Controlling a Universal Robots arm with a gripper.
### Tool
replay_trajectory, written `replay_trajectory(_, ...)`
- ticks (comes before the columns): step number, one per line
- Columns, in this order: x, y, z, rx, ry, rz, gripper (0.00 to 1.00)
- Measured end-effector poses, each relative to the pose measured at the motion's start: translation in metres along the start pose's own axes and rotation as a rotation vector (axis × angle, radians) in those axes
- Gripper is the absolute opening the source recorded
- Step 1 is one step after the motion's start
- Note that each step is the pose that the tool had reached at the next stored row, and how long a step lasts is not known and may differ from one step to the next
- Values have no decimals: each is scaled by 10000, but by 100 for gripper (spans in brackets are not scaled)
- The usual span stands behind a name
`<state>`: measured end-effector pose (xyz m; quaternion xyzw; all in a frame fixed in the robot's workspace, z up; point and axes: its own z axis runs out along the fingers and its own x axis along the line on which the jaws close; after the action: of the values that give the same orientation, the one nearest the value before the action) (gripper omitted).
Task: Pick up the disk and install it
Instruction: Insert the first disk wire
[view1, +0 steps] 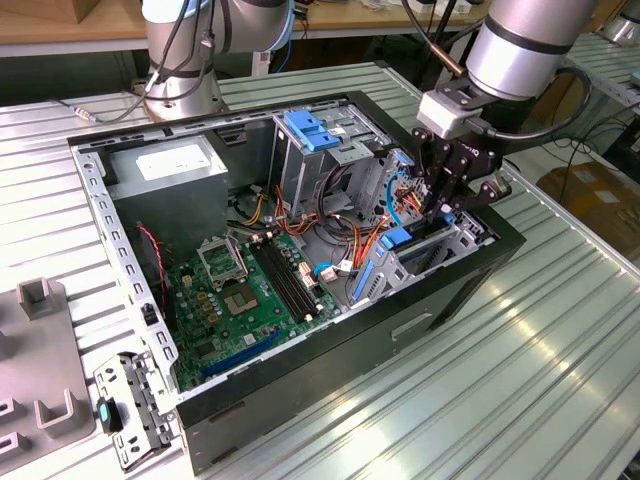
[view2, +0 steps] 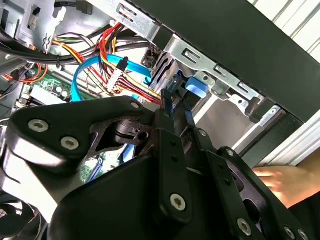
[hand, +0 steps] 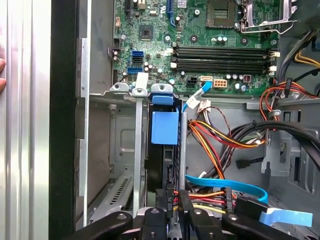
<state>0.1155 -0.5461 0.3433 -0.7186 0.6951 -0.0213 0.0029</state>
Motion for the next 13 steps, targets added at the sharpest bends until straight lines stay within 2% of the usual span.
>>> replay_trajectory(3, 1, -2, -56, 0, 0, 0, 24)
replay_trajectory(7, 1, -3, -62, 0, -2, -1, 24)
replay_trajectory(9, 2, -3, -63, 0, 0, -1, 11)
replay_trajectory(13, 2, -3, -63, 0, 0, -1, 11)
